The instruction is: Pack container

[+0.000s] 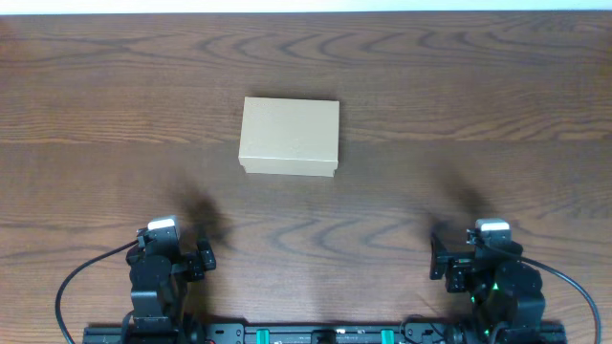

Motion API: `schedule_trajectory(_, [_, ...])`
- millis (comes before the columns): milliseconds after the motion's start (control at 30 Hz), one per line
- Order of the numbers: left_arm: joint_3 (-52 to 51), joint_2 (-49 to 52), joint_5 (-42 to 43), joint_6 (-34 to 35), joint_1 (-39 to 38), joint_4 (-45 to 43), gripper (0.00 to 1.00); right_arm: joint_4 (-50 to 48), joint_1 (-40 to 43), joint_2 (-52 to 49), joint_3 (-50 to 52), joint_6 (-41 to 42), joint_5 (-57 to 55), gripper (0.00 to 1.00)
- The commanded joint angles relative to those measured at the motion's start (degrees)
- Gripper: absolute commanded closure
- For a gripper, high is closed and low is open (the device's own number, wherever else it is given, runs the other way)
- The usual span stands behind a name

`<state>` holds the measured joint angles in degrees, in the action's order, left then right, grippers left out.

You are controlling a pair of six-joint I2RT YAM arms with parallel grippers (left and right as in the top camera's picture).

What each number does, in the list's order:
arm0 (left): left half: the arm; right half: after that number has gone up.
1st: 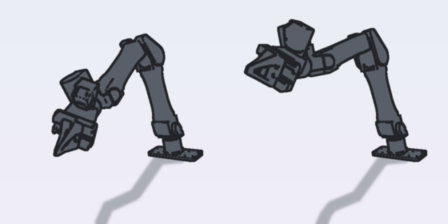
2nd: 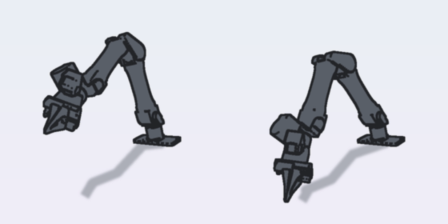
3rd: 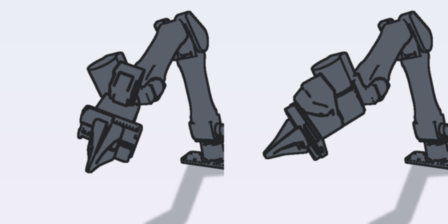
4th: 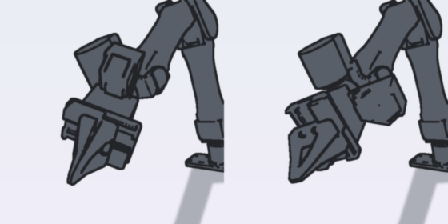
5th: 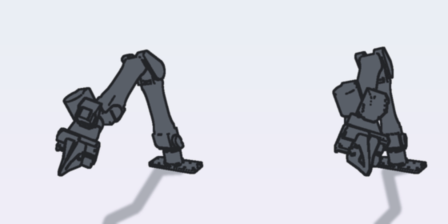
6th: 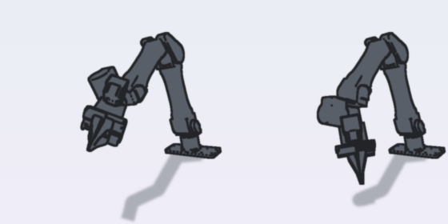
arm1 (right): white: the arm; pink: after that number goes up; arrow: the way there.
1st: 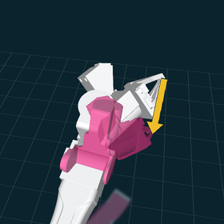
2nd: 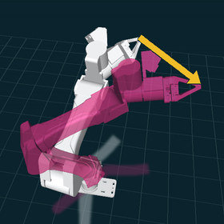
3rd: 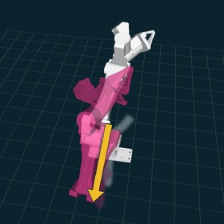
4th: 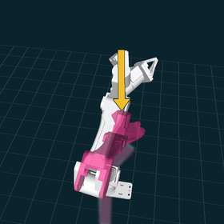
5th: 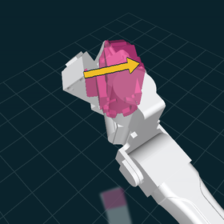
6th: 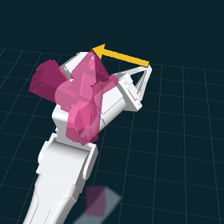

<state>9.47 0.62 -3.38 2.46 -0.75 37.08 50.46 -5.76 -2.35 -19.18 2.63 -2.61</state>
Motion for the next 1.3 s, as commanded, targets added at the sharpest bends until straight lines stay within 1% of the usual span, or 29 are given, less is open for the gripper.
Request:
schedule_trajectory(0, [-0.5, -0.4, 0.0, -1.2, 0.4, 0.2, 0.05, -0.2, 1.2, 1.6, 2.1, 3.0, -0.6, 0.01])
schedule_trajectory(367, [-0.5, -0.4, 0.0, -1.2, 0.4, 0.2, 0.05, -0.6, 1.2, 2.0, 7.7, 3.1, 3.0, 0.01])
schedule_trajectory(1267, [-0.5, -0.4, 0.0, -1.2, 0.4, 0.2, 0.05, -0.6, 1.2, 2.0, 7.7, 3.1, 3.1, 0.01])
